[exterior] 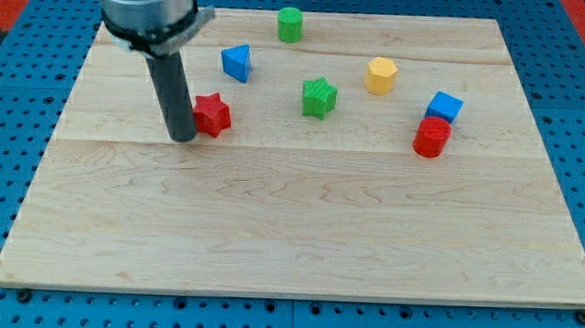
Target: Separate the red star from the triangle
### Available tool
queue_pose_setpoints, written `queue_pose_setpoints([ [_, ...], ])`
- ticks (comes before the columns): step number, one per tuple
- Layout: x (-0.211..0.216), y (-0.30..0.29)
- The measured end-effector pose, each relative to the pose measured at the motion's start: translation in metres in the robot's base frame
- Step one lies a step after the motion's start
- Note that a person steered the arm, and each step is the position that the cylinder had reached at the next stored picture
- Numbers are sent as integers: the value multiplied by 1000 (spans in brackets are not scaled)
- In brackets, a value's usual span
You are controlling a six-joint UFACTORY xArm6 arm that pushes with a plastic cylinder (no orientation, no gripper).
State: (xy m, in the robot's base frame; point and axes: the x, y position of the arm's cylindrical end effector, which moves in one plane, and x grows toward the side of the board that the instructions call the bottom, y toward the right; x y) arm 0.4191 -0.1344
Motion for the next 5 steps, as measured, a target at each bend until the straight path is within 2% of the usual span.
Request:
queue_pose_setpoints([
  [1, -16, 46],
  [2, -55, 93],
  [3, -92, 98],
  [4, -64, 58],
  [5, -95, 30],
])
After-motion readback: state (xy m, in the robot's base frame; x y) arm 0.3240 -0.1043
